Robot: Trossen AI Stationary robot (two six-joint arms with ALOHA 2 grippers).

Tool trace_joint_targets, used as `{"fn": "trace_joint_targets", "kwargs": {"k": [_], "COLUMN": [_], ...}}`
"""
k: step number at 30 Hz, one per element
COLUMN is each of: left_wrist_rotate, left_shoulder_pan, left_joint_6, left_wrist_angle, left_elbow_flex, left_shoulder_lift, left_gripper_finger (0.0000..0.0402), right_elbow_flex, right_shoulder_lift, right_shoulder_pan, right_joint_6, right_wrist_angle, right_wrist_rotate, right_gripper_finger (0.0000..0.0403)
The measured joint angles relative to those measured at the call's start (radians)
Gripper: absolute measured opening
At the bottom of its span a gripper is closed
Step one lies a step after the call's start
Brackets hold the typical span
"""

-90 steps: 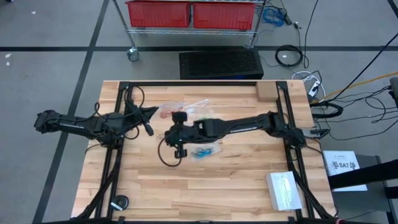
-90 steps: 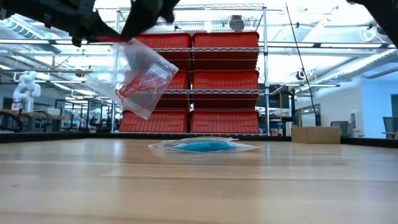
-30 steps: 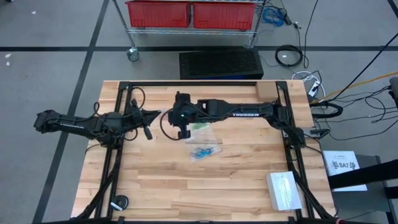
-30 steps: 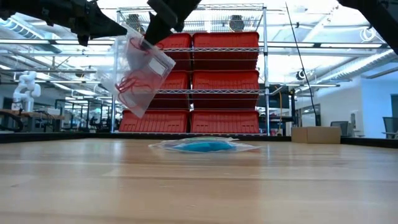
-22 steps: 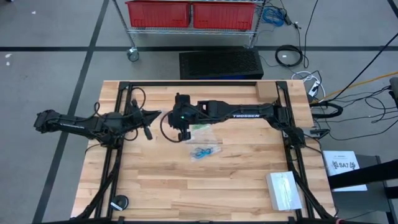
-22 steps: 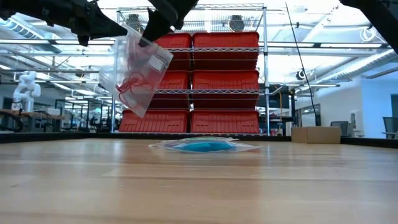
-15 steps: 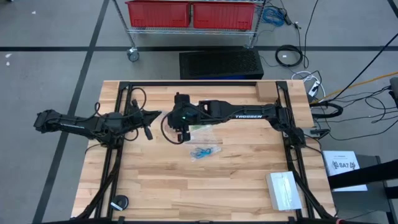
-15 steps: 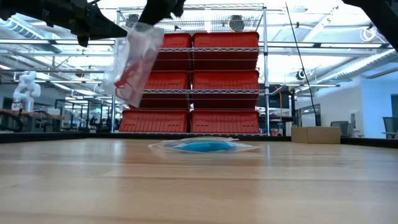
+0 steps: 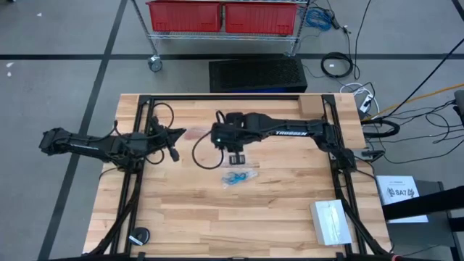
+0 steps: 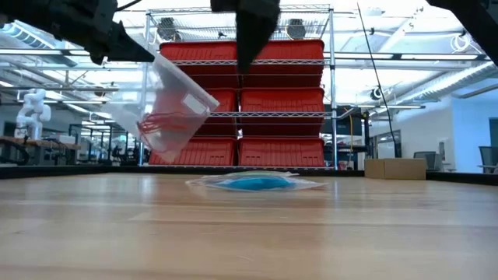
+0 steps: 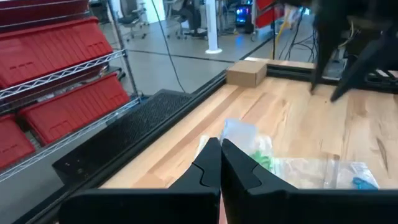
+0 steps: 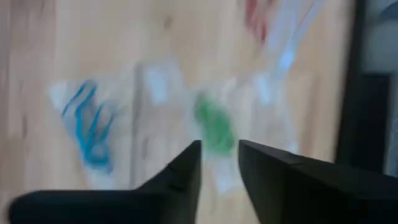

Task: Sort rubber bands
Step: Close the left transparent bag

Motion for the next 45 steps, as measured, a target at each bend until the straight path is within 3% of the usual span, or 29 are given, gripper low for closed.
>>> {"fn": "trace_joint_targets", "kwargs": {"k": [5,13,21,23,27,31,37,45], "left_wrist_rotate": [0.0,-0.016,-0.003,0.043,0.235,0.346,0.43,0.477], "left_shoulder_pan": [0.0,-0.001,-0.001,-0.001,-0.001,-0.001,-0.001,-0.001], "left_joint_6": [-0.011,-0.019,-0.085,-0.121,-0.224,-0.305,-0.305,-0.303], "left_wrist_angle": [-0.021,-0.137,-0.215,-0.213,-0.206,-0.137,0.065,0.168], "left_elbow_flex": [0.0,0.012,0.054,0.054,0.054,0.055,0.055,0.054], "left_shoulder_lift": [0.0,0.01,0.14,0.192,0.303,0.398,0.507,0.538], "left_gripper_finger": [0.0,0.0,0.0,0.0,0.0003,0.0029,0.0097,0.018], "right_elbow_flex": [-0.146,-0.461,-0.8,-0.88,-1.024,-1.099,-1.11,-1.11], "right_shoulder_lift": [-0.001,-0.019,-0.176,-0.225,-0.298,-0.312,-0.28,-0.253], "right_shoulder_pan": [0.001,0.013,0.047,0.05,0.06,0.063,0.058,0.015], "right_joint_6": [-0.007,0.017,0.186,0.252,0.419,0.631,0.804,0.993], "right_wrist_angle": [0.057,0.393,0.818,0.929,1.131,1.317,1.401,1.488], "right_wrist_rotate": [-0.088,-0.209,-0.246,-0.244,-0.242,-0.244,-0.248,-0.243], "right_gripper_finger": [0.0009,0.0001,0.0,0.0,0.0,0.0001,0.0039,0.0149]}}
